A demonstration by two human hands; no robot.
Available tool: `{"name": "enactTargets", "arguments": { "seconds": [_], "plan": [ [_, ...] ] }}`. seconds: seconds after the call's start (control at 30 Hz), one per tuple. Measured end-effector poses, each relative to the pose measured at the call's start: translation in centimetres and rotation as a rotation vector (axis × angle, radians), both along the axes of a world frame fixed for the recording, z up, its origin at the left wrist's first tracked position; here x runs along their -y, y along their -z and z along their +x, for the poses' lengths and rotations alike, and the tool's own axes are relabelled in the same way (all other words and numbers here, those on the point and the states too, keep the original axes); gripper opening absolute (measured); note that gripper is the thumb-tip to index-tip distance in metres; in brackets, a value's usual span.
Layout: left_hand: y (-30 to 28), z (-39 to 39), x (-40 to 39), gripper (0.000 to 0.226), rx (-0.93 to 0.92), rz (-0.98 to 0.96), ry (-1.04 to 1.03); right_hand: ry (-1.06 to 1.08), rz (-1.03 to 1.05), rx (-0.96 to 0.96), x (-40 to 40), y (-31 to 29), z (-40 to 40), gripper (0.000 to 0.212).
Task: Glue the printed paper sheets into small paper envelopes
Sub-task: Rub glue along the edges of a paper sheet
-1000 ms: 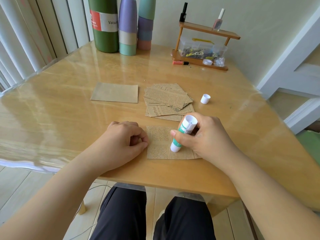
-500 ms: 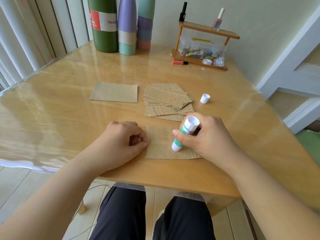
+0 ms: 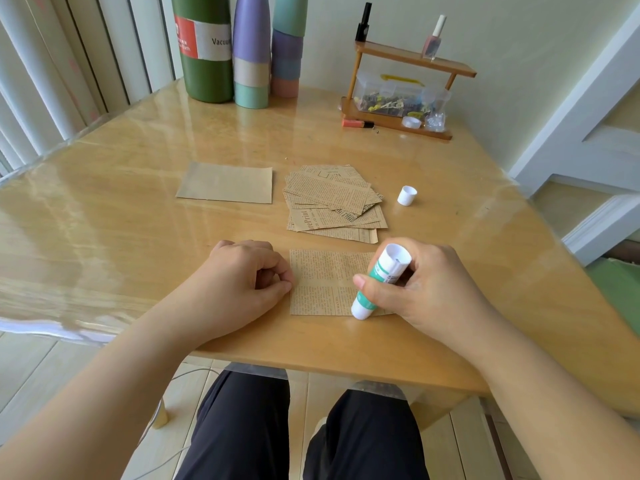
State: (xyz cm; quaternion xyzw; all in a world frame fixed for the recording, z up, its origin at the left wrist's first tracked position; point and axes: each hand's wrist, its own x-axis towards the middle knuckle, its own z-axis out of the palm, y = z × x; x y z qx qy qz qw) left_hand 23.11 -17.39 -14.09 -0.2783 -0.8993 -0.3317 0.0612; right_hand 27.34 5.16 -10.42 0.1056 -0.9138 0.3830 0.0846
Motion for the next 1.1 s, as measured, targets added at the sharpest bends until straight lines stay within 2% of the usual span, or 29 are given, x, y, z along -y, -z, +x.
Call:
{"name": "enactTargets", "arguments": {
  "seconds": [0.3, 0.6, 0.8, 0.93, 1.1],
  "plan": [
    [0.1, -0.1, 0.0, 0.034, -0.001, -0.001, -0.001, -0.016, -0.039, 0.059, 0.2, -0.4, -0.8, 0.024],
    [0.2, -0.1, 0.1, 0.022, 0.009, 0.006, 0.002, 0.027, 0.026, -0.038, 0.0, -0.4, -1.7, 0.025],
    [0.1, -0.1, 0.0, 0.033, -0.004, 0.002, 0.004, 0.011, 0.056, -0.010, -0.4, -0.6, -0.9, 0.025],
    [0.2, -0.2, 0.0, 0.039, -0.016, 0.000, 0.005, 0.030, -0.002, 0.005, -0.7, -0.6, -0.1, 0.023],
    [0.2, -0.2, 0.0, 0.037, -0.007, -0.004, 0.009, 0.042, 0.041, -0.009, -1.4, -0.3, 0.5, 0.028]
  ]
}}
